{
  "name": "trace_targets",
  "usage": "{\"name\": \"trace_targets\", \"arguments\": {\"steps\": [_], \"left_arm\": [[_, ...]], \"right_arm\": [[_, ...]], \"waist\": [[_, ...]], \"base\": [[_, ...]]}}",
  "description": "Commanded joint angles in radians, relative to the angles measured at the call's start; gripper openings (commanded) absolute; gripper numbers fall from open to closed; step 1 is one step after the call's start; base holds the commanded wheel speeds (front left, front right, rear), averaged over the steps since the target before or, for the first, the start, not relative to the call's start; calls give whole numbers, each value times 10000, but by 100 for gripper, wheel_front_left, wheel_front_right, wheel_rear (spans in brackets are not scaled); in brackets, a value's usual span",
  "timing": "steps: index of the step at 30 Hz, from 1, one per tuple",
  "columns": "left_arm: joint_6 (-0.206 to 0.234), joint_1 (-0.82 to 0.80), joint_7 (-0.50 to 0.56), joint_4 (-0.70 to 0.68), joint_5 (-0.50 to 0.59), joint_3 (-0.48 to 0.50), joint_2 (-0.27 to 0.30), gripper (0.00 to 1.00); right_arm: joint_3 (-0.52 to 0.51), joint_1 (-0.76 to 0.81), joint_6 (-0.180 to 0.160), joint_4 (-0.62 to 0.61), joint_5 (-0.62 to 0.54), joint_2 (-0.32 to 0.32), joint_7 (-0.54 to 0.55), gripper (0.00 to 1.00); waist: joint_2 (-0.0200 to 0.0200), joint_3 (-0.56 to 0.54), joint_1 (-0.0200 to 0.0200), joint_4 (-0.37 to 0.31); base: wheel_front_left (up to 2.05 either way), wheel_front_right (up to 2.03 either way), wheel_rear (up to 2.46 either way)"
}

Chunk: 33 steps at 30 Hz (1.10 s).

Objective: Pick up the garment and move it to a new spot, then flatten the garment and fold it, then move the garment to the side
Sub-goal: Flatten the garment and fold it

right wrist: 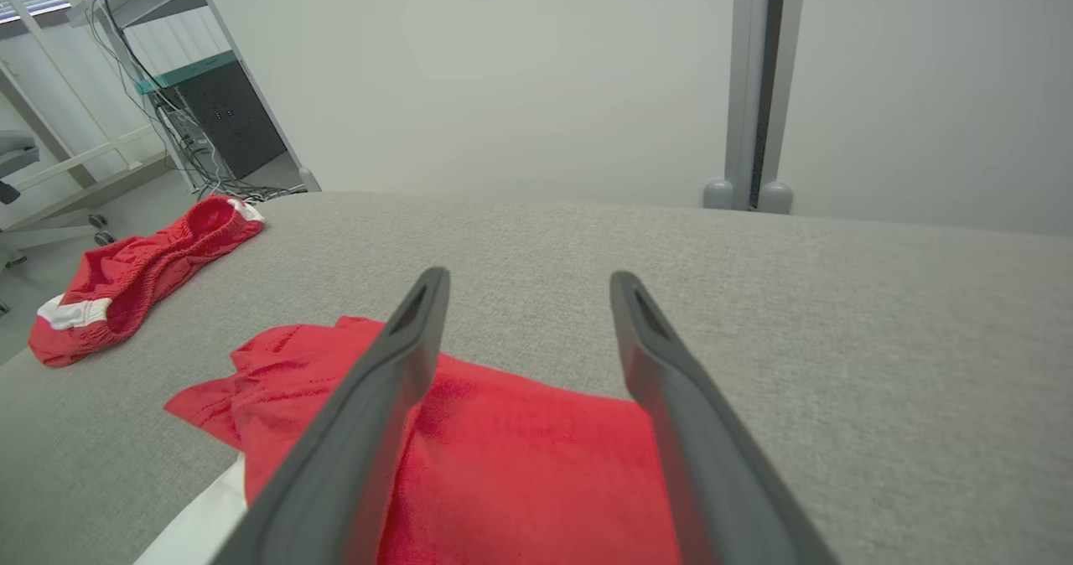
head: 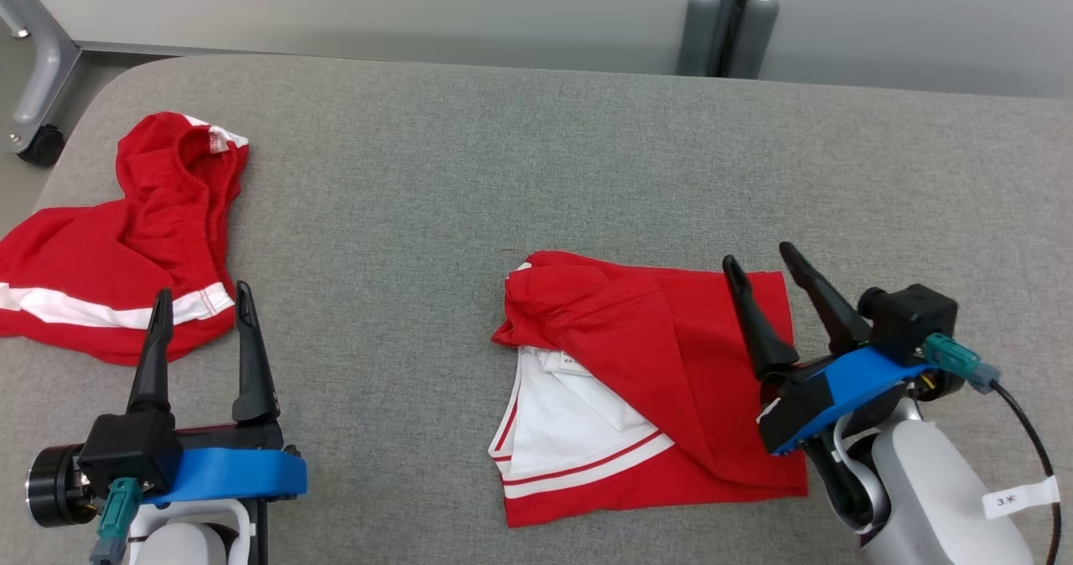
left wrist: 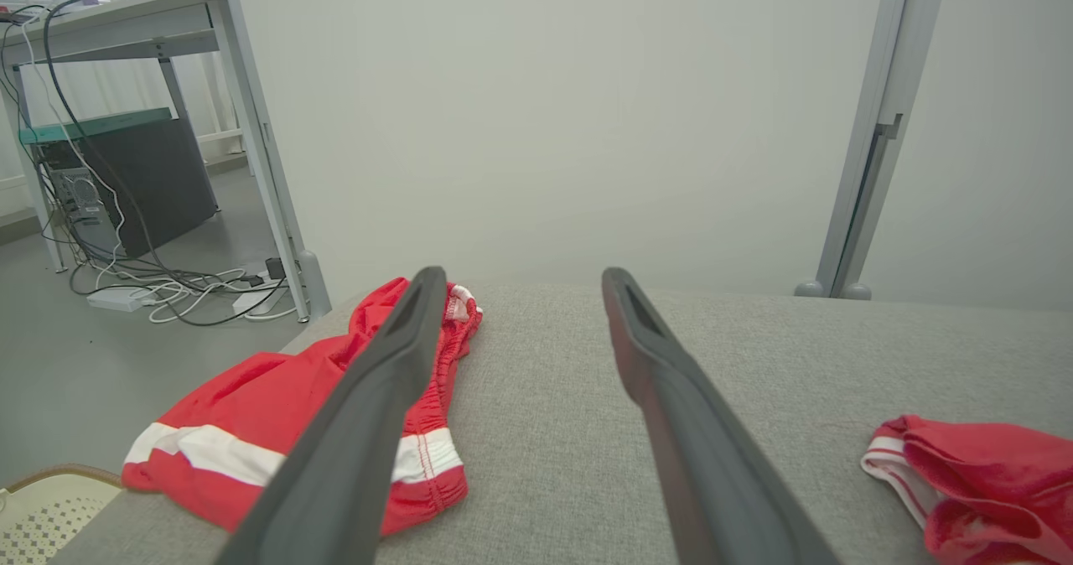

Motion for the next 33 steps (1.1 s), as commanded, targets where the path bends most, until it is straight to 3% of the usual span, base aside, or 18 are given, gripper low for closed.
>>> {"name": "trace_targets", "arguments": {"steps": [1, 21, 22, 23, 24, 33], "left_arm": [[-18, -126, -48, 19, -22, -21, -15, 100], [171, -150, -48, 120, -385, -347, -19, 100], [189, -140, -48, 114, -401, -353, -18, 100], [207, -138, -48, 114, -414, -362, -19, 100], [222, -142, -48, 116, -423, -372, -19, 100], [207, -33, -48, 165, -288, -272, -18, 100]], "right_arm": [[227, -99, 1, 37, 100, 47, 165, 100], [1962, -1515, 1, 2087, 656, -210, 1870, 100], [2060, -1574, 1, 2136, 791, -174, 1860, 83], [2157, -1627, 1, 2195, 886, -162, 1861, 27], [2260, -1668, 1, 2229, 921, -170, 1822, 0], [3045, -1639, 1, 2004, 1140, -307, 520, 0]], "waist": [[0, 22, 0, 57], [0, 240, 0, 798], [0, 240, 0, 802], [0, 239, 0, 802], [0, 235, 0, 799], [0, -36, 0, 648]], "base": [[0, 0, 0], [0, 0, 0], [0, 0, 0], [0, 0, 0], [0, 0, 0], [0, 0, 0]]}}
